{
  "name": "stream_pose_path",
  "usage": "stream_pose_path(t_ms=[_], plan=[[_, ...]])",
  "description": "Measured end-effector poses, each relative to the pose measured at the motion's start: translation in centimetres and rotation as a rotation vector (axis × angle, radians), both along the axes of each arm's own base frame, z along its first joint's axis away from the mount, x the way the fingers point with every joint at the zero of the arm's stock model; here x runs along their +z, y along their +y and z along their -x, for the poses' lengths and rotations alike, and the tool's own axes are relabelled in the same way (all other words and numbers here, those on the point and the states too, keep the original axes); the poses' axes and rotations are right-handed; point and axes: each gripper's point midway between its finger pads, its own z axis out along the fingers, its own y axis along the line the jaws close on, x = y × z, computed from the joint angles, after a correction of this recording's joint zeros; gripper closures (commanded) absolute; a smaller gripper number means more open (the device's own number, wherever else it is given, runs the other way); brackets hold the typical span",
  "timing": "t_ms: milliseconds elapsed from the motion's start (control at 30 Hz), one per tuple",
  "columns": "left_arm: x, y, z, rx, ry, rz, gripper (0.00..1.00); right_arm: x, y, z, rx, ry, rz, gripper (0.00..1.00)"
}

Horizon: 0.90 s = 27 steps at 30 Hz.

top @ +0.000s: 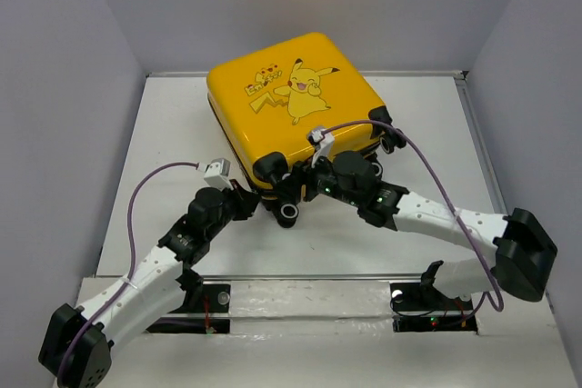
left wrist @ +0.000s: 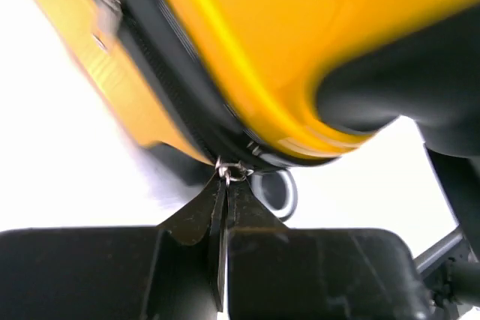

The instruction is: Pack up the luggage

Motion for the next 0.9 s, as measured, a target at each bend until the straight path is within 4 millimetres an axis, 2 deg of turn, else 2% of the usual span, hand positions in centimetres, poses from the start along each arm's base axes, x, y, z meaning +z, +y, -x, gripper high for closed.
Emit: stream_pose_path(t_ms=[33,267,467,667,700,733,767,833,867,900], plan=[[0.2,-0.1,-0.1,-0.002,-0.007,0.007,0.94,0.1,-1.7,0.2,0.004,0.002,0.008,0.93],[1.1,-1.0,0.1,-0.028,-0.015,0.023,0.94,0.4,-5.8,1.4,0.02,-0.01,0.04,0.93],[1.3,-0.1,-1.9,0.077,0.017,-0.041,0.94,0.2,-7.3,1.9,0.015,-0.015,0.037,0.93],[0.5,-0.2,-4.3,0.139,0.076,-0.117,0.94,0.0,-8.3,1.4,-0.022,-0.011,0.055,0.93],[0.6,-0.2,-4.7,0.152,0.076,-0.117,0.86,-0.2,-8.5,1.1,-0.036,-0.008,0.06,0.93],[0.7,-0.3,-4.9,0.156,0.073,-0.111,0.74,-0.2,-8.7,1.0,-0.043,-0.007,0.061,0.93],[0.8,-0.3,-5.0,0.164,0.073,-0.103,0.47,-0.2,-8.8,0.9,-0.046,-0.004,0.059,0.93],[1.2,0.5,-4.9,0.189,0.058,-0.106,0.22,-0.2,-8.9,0.9,-0.043,-0.002,0.057,0.92],[1.6,2.0,-5.0,0.257,0.04,-0.105,0.01,-0.3,-9.0,1.0,-0.041,0.001,0.058,0.88],[2.9,3.8,-5.0,0.318,0.003,-0.085,0.01,-0.5,-9.3,1.1,-0.044,0.009,0.061,0.67]])
